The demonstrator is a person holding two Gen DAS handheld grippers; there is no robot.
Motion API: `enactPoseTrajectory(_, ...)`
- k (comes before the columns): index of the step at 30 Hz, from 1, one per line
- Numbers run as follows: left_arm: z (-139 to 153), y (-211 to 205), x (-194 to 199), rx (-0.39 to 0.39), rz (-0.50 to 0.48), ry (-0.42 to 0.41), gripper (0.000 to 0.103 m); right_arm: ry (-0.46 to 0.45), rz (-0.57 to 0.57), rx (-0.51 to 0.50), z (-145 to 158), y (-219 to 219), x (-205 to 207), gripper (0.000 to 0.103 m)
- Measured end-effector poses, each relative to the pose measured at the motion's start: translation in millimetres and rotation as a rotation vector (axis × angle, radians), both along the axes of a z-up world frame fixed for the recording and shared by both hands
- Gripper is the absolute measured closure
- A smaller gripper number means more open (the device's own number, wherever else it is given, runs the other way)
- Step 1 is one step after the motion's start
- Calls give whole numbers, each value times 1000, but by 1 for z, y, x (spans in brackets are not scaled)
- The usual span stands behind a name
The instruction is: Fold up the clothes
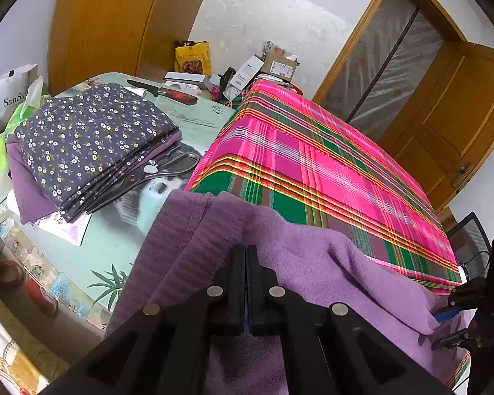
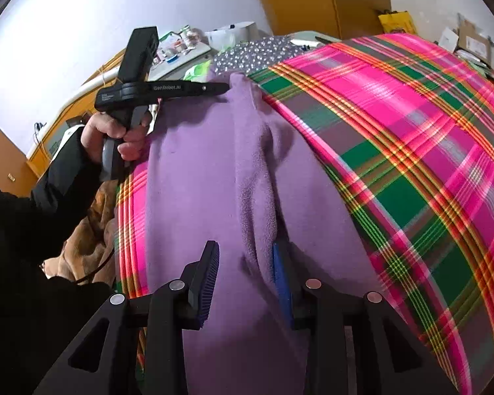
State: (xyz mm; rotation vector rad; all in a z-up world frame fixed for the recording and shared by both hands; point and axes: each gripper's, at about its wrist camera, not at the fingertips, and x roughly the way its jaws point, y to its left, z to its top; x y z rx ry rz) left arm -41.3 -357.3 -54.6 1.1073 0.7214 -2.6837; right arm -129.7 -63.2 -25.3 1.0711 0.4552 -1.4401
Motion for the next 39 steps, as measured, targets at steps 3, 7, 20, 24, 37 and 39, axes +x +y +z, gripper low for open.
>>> enactPoseTrajectory(3,0,-1,0,3,0,1,102,-5,-62,-15,-4,-2,-9,69)
enactPoseTrajectory(7,0,-1,0,3,-1,1,102,3,-95,-55,-4,-9,-14,91)
enactPoseTrajectory(20,0,-1,0,2,-6,1,102,152,-389,-103,14,0,-58,85)
enactPoseTrajectory(24,-1,-2,0,6,-8,3,102,58,-433,-154,15,13,-66,74)
enactPoseTrajectory(37,5,5,14,-47,-6,6,102,57,-431,-259,27,30,-40,86)
enactPoseTrajectory(39,6,6,17,-55,-7,1,102,78,-437,-179,13,15,-44,86)
